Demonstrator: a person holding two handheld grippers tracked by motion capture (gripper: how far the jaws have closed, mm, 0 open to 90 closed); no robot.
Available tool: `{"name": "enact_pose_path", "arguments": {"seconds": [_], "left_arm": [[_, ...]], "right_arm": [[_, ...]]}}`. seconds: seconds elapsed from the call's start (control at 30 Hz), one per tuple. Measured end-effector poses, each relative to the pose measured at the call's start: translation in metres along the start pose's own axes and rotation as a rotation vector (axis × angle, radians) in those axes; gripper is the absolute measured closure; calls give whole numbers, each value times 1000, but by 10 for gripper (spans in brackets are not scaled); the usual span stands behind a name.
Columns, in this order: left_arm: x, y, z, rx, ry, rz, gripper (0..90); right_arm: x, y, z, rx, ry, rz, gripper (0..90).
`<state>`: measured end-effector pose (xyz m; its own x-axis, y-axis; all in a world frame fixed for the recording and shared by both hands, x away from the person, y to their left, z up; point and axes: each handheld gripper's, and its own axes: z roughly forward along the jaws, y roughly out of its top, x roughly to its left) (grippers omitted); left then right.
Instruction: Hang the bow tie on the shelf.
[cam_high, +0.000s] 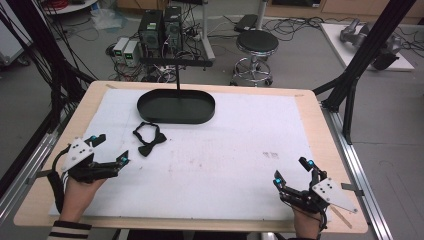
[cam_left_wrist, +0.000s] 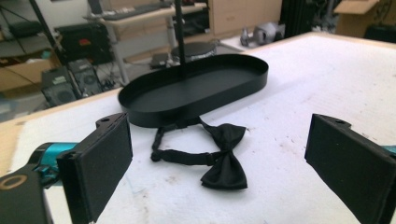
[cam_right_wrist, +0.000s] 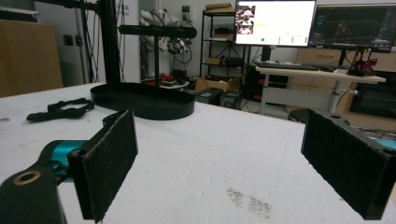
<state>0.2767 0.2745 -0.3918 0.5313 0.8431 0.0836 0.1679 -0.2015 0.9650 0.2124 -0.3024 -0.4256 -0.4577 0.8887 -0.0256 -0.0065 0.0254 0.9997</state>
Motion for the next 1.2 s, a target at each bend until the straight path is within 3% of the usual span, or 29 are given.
{"name": "enact_pose_path", "arguments": {"seconds": [0.47, 0.8, 0.97, 1.03, 1.07, 1.2], "left_arm": [[0, 13, 40, 113, -80, 2, 146], [-2, 20, 71, 204, -117, 52, 236], [-4, 18, 86, 257, -125, 76, 276], [-5, 17, 89, 275, -122, 77, 283], [-4, 15, 95, 309, -125, 77, 292], [-2, 12, 102, 336, -127, 71, 314]], "right_arm": [[-1, -1, 2, 5, 2, 0, 99], [0, -3, 5, 14, 17, -3, 99], [0, -3, 6, 17, 21, 0, 99], [0, -3, 6, 19, 23, 1, 99], [0, -4, 6, 19, 23, 0, 99], [0, -4, 6, 23, 25, 1, 99]]}}
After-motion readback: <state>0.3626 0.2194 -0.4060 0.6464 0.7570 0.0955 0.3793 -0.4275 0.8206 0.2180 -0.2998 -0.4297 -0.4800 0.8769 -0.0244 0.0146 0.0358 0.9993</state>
